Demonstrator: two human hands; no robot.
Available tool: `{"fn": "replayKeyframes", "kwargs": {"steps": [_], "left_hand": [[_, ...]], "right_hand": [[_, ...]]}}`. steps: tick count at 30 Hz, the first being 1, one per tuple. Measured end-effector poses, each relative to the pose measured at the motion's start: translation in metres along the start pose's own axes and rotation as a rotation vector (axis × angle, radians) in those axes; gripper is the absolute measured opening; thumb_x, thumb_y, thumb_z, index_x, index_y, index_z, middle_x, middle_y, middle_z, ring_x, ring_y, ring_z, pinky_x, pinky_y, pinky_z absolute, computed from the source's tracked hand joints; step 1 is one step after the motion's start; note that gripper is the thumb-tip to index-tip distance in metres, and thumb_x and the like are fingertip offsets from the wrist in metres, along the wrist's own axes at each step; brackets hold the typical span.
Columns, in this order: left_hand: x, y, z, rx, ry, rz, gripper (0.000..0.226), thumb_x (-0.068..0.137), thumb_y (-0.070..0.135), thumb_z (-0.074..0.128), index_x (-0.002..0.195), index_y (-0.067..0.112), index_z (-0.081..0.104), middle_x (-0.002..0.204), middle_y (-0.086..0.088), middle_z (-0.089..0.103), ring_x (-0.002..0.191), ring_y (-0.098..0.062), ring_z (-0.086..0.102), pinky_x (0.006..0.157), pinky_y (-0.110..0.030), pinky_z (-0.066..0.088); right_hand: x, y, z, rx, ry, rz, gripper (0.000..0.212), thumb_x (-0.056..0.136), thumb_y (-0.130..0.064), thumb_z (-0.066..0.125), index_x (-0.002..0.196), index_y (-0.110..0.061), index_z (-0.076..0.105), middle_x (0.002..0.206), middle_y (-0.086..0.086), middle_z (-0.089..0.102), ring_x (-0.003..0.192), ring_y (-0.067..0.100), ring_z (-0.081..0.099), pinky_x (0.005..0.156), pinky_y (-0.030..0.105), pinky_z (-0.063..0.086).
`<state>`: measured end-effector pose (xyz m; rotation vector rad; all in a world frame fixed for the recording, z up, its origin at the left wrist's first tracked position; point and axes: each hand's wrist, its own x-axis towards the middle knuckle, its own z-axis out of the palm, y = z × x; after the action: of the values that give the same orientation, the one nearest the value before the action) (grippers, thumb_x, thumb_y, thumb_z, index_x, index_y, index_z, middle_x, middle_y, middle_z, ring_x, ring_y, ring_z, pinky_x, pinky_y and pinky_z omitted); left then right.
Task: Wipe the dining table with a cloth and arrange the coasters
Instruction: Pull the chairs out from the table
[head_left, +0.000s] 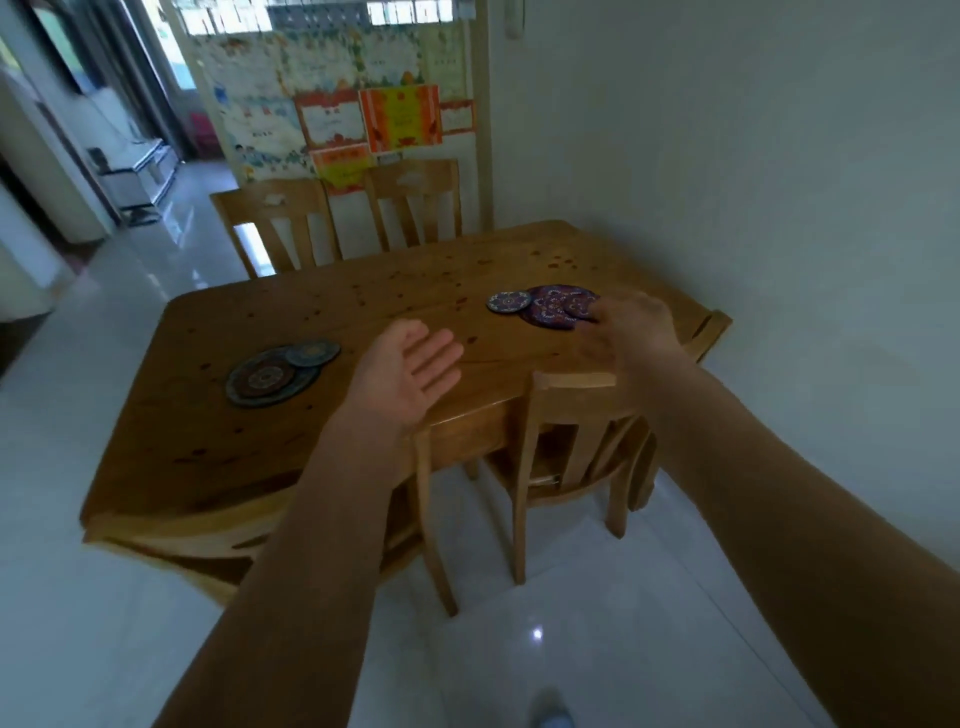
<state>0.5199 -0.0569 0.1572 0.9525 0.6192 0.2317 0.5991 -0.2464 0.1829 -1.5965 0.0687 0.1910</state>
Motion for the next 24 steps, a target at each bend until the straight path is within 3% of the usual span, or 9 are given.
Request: {"fn": "replayKeyframes", "kwargs": {"steps": [5, 9, 14, 19, 24], "left_hand": [[-0.07, 0.037, -0.077, -0.089, 0.058, 0.134, 0.032, 0.097, 0.027, 0.053, 0.125, 0.013, 0.057, 0.109, -0.007, 0.073, 0.101, -0.024, 0.069, 0.086, -0.042, 0.054], [-0.108, 0.062, -0.12, -0.12, 0.119, 0.236, 0.029, 0.097, 0.026, 0.052, 0.123, 0.013, 0.059, 0.105, -0.005, 0.074, 0.097, -0.022, 0.071, 0.078, -0.037, 0.056], [-0.15, 0.104, -0.193, -0.191, 0.18, 0.381, 0.017, 0.096, 0.023, 0.051, 0.104, 0.014, 0.064, 0.102, -0.005, 0.075, 0.097, -0.022, 0.071, 0.086, -0.038, 0.055], [-0.164, 0.146, -0.267, -0.26, 0.262, 0.452, 0.021, 0.094, 0.022, 0.053, 0.111, 0.014, 0.061, 0.102, -0.003, 0.075, 0.084, -0.019, 0.073, 0.072, -0.032, 0.058], [-0.157, 0.191, -0.342, -0.274, 0.34, 0.484, 0.027, 0.097, 0.025, 0.05, 0.119, 0.015, 0.062, 0.102, -0.002, 0.075, 0.086, -0.018, 0.073, 0.068, -0.031, 0.057]], "right_hand": [[-0.076, -0.019, 0.05, 0.168, -0.168, -0.009, 0.027, 0.097, -0.008, 0.049, 0.121, -0.018, 0.059, 0.106, 0.007, 0.068, 0.092, 0.018, 0.072, 0.078, 0.032, 0.06], [-0.114, -0.021, 0.085, 0.212, -0.312, -0.048, 0.022, 0.099, -0.009, 0.046, 0.112, -0.018, 0.061, 0.102, 0.006, 0.073, 0.088, 0.02, 0.073, 0.072, 0.031, 0.059], [-0.151, -0.027, 0.151, 0.214, -0.422, -0.054, 0.022, 0.098, -0.008, 0.047, 0.112, -0.015, 0.063, 0.096, 0.006, 0.076, 0.083, 0.019, 0.074, 0.065, 0.029, 0.057], [-0.176, -0.026, 0.236, 0.228, -0.521, -0.076, 0.02, 0.097, -0.01, 0.05, 0.109, -0.018, 0.064, 0.094, 0.004, 0.077, 0.084, 0.018, 0.074, 0.069, 0.029, 0.057], [-0.201, -0.03, 0.336, 0.258, -0.567, -0.068, 0.02, 0.098, -0.012, 0.049, 0.109, -0.018, 0.065, 0.093, 0.003, 0.077, 0.083, 0.017, 0.074, 0.066, 0.027, 0.058]]}}
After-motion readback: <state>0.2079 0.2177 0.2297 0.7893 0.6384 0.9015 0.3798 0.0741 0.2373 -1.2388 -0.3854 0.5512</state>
